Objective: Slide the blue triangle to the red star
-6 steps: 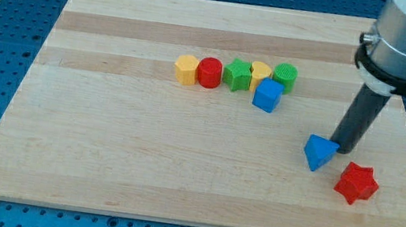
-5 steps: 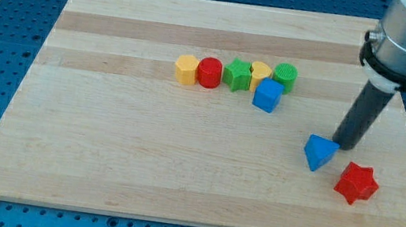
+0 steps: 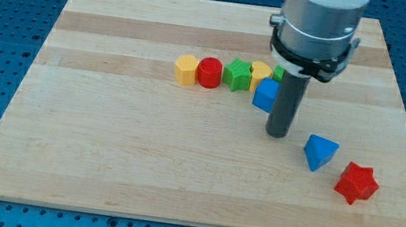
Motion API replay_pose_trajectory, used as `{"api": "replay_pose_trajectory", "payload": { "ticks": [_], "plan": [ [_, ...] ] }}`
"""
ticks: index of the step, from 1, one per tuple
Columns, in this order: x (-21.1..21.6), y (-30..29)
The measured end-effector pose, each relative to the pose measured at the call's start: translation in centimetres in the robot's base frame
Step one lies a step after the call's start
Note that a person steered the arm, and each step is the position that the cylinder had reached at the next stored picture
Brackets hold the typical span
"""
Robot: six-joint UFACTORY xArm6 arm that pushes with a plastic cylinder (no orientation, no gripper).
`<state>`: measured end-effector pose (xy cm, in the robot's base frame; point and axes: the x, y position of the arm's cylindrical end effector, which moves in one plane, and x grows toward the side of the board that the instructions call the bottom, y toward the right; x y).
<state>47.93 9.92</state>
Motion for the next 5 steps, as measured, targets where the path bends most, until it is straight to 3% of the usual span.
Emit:
{"api": "replay_pose_trajectory", "payload": {
  "ticks": [5],
  "plan": [
    [3.0, 6.1]
  ]
}}
